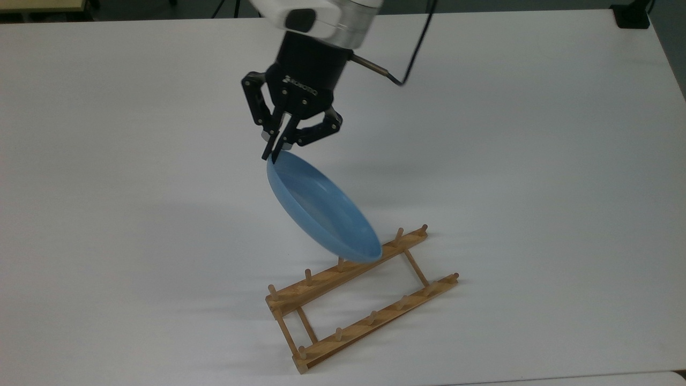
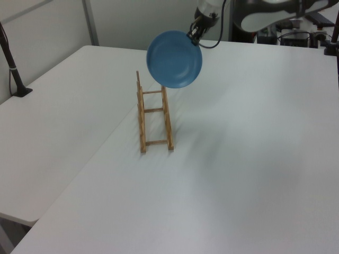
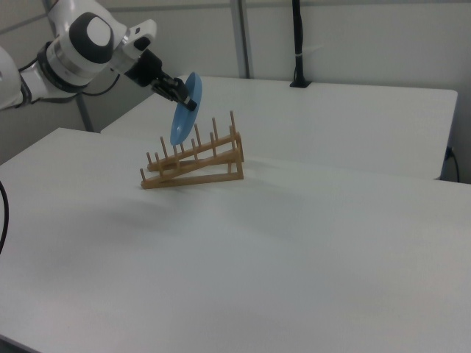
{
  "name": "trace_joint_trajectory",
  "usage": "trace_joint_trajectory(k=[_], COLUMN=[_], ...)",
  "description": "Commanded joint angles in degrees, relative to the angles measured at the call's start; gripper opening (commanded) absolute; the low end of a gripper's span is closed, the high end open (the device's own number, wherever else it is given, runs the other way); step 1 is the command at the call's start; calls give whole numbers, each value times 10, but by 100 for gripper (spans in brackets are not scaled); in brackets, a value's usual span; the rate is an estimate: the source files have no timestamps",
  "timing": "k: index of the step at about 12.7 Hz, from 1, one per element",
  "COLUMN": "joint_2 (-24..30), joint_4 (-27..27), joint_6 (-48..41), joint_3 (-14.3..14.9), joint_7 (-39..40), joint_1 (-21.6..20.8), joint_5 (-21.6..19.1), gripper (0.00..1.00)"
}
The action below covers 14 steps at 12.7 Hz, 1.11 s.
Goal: Place plate in plate rack
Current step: 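Lower the plate upright between the rack pegs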
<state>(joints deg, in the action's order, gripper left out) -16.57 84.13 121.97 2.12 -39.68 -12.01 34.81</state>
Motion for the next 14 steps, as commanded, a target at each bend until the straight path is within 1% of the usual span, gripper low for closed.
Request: trace_joint_trajectory(k=[1, 2, 3, 6, 8, 11, 14], joint_2=[-33, -37, -43, -77, -91, -105, -120], joint_4=[-16, -16, -16, -42, -55, -58, -57], joint_6=[-1, -1, -2, -3, -5, -6, -6], joint_3=[5, 5, 5, 4, 5, 5, 4], joint_7=[-158, -189, -216, -273, -279, -281, -299], joint_1=[-44, -52, -60, -79, -94, -96, -96], joint_5=[145, 186, 217, 284, 295, 310, 325], gripper=[0, 0, 0, 0, 0, 0, 0])
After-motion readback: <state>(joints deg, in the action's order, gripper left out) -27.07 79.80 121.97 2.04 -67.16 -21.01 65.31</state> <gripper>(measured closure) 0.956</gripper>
